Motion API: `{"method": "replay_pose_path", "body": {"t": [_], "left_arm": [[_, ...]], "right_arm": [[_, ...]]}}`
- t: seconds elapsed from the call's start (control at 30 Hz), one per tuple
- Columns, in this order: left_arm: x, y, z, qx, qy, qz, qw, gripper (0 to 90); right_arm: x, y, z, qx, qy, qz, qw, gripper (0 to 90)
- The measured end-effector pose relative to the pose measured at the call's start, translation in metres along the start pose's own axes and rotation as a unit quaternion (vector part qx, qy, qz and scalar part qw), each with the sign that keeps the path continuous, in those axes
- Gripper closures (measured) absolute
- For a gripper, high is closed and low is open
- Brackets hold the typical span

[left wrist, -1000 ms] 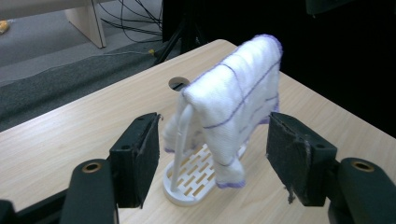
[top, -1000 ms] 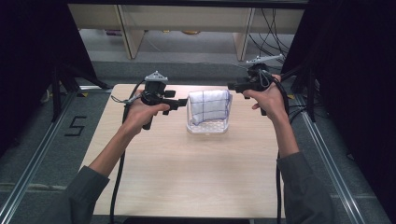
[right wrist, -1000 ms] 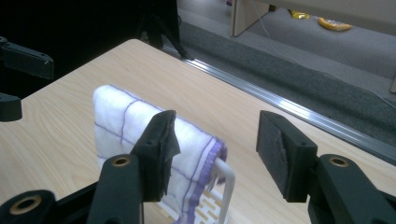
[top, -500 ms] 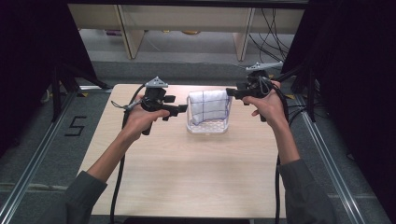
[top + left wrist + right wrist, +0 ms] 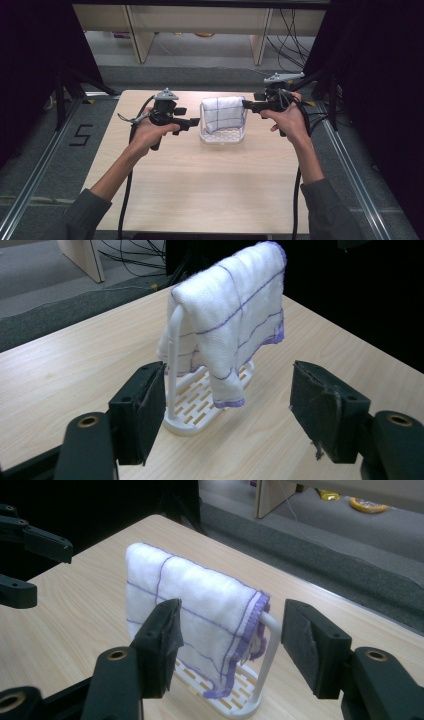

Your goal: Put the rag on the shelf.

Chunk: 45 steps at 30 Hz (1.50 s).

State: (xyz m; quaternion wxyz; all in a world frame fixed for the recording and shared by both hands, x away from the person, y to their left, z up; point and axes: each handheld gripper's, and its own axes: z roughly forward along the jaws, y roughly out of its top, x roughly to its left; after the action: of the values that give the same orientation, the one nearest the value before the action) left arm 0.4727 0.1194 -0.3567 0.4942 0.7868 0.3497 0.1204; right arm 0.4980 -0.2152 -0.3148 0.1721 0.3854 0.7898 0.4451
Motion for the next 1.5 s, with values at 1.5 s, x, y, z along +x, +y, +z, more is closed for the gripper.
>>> {"method": "replay_pose_path", "body": {"t": [1.5], "left_arm": [[-0.028, -0.055, -0.016, 0.003, -0.038, 0.019, 0.9991, 26.2]], "right_arm": [[0.031, -0.053, 0.002, -0.003, 0.035, 0.007, 0.9993, 31.4]]}}
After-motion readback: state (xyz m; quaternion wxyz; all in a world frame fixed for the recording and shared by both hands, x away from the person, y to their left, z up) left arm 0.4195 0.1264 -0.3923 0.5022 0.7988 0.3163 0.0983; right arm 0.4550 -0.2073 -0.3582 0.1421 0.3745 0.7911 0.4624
